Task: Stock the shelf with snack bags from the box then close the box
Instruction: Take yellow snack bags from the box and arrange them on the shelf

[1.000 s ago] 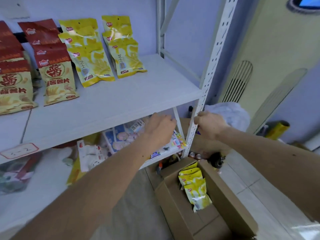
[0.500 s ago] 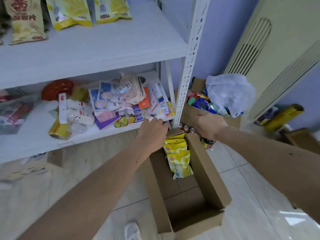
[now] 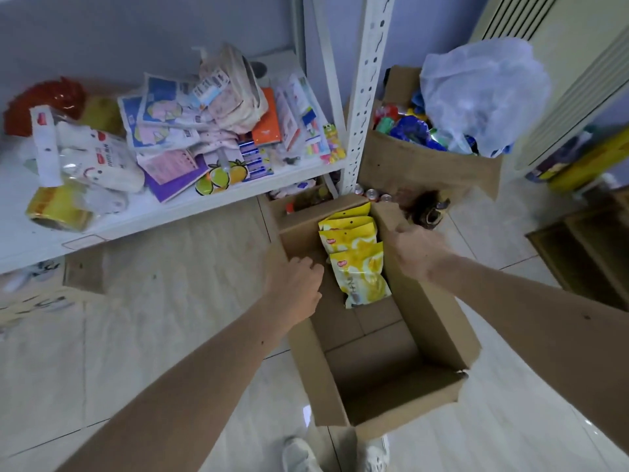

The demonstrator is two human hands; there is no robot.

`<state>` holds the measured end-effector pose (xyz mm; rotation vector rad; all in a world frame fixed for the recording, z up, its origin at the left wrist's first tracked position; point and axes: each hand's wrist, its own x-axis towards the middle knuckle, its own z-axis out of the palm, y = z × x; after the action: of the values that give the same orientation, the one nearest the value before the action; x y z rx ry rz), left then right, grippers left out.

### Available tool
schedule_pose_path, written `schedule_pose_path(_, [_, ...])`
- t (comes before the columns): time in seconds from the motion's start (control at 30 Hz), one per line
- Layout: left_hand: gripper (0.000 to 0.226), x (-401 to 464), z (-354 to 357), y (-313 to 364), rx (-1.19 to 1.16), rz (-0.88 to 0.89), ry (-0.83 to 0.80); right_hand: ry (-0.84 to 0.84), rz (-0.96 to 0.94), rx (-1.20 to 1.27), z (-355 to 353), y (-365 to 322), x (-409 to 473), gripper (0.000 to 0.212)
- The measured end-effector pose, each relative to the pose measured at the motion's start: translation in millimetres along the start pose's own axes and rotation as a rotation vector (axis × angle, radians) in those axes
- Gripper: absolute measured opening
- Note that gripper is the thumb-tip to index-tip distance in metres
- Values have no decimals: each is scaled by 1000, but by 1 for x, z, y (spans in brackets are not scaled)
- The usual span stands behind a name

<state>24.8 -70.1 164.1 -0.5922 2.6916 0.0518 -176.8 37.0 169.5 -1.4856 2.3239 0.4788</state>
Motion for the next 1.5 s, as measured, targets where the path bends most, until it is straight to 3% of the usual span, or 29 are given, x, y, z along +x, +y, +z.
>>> schedule_pose_path(0.2, [36,38,72,12,-28,-23,-68,-21,57,121,77,2,35,30])
schedule_pose_path(0.6, [45,141,190,33,-58,-87,-82,-48,146,384,217,13,119,56])
schedule_pose_path(1.0, [49,188,248,21,-231,-221,-84,-137,465,968,291,-6,182,97])
schedule_pose_path(1.1, [53,196,253,18,-272,-256,-89,-64,510,1009,302,-13,190,89])
schedule_pose_path(1.23, [57,201,256,10,-289,-282,-82,43,515,876,313,-18,191,74])
schedule_pose_path(1.5, [58,220,241,-5,-302,-293,-26,93,514,918,320,-21,191,63])
